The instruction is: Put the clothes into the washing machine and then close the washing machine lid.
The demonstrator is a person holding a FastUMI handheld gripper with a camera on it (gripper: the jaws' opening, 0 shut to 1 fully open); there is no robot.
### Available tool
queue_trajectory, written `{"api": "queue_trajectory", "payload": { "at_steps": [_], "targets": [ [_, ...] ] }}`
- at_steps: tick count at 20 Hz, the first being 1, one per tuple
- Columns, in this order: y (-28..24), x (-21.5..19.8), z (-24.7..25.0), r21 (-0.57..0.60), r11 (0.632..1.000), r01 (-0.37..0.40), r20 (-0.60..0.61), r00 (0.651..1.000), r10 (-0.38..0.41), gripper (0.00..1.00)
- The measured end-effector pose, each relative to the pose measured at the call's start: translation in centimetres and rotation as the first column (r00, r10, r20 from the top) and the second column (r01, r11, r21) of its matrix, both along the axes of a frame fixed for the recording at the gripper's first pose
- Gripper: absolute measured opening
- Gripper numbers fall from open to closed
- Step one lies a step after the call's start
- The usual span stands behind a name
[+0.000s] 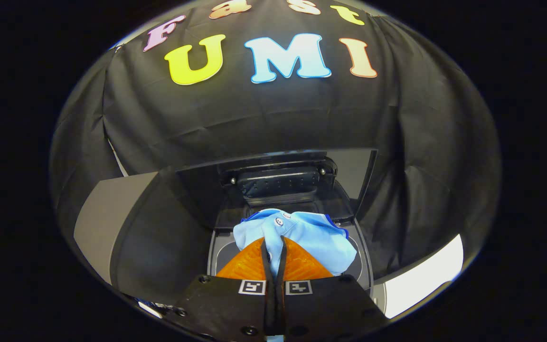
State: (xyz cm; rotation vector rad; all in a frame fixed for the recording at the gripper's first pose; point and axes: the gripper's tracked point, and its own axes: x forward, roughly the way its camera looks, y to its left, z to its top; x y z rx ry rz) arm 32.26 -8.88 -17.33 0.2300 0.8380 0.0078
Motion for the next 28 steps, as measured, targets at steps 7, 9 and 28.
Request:
{"api": "queue_trajectory", "payload": {
  "at_steps": [7,9,28],
  "targets": [
    [0.0,1.1,-4.2,0.017,0.999,0.044,-0.025,0.999,-0.044,0.01],
    [0.0,1.2,-5.4,0.012,0.999,0.051,-0.031,0.998,-0.051,0.01],
    [-0.8,1.3,-9.3,-0.006,0.999,0.048,-0.122,0.991,-0.048,0.50]
  ]
}}
